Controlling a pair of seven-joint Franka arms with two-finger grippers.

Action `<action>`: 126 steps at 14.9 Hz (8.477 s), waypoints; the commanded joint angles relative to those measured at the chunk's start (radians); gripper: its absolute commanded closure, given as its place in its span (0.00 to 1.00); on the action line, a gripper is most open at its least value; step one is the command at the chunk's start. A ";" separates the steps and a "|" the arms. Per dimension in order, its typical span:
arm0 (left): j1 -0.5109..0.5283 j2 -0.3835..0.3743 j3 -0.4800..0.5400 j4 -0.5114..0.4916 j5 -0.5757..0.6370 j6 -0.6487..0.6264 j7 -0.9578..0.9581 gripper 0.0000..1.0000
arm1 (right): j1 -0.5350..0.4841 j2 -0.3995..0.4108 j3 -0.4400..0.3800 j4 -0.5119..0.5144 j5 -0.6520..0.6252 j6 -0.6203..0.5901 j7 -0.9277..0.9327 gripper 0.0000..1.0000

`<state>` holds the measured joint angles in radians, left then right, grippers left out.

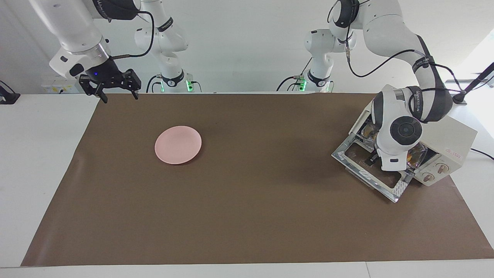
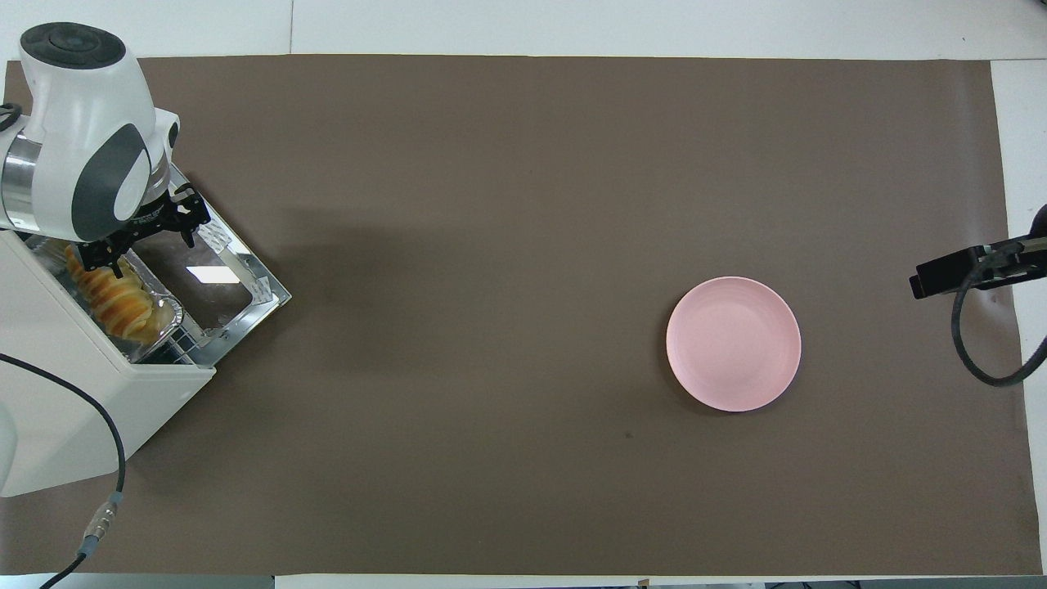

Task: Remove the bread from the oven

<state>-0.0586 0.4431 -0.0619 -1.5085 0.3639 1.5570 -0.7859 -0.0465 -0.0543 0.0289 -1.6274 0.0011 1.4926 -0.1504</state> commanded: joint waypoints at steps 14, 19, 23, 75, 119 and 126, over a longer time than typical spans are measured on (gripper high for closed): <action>0.011 -0.040 0.007 -0.059 0.021 0.011 -0.003 0.94 | -0.018 -0.019 0.014 -0.022 -0.009 0.000 -0.014 0.00; 0.011 -0.040 0.007 -0.059 0.023 0.011 0.005 1.00 | -0.018 -0.019 0.014 -0.022 -0.009 0.000 -0.014 0.00; 0.006 -0.037 0.007 -0.039 0.043 0.017 0.019 1.00 | -0.018 -0.019 0.014 -0.022 -0.009 0.000 -0.014 0.00; -0.731 0.494 0.085 0.715 -0.203 0.204 -0.001 0.00 | -0.016 -0.019 0.011 -0.020 0.002 -0.003 -0.017 0.00; 0.092 -0.480 -0.032 -0.124 -0.364 -0.009 0.700 0.00 | 0.467 0.702 0.014 0.227 -0.102 0.627 0.738 0.01; 0.091 -0.489 -0.033 -0.143 -0.401 0.015 0.695 0.00 | 0.474 0.699 0.014 0.189 -0.102 0.659 0.701 0.32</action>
<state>0.0489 -0.0464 -0.1063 -1.6524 -0.0201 1.5702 -0.0970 0.4269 0.6425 0.0409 -1.4180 -0.0825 2.1118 0.5720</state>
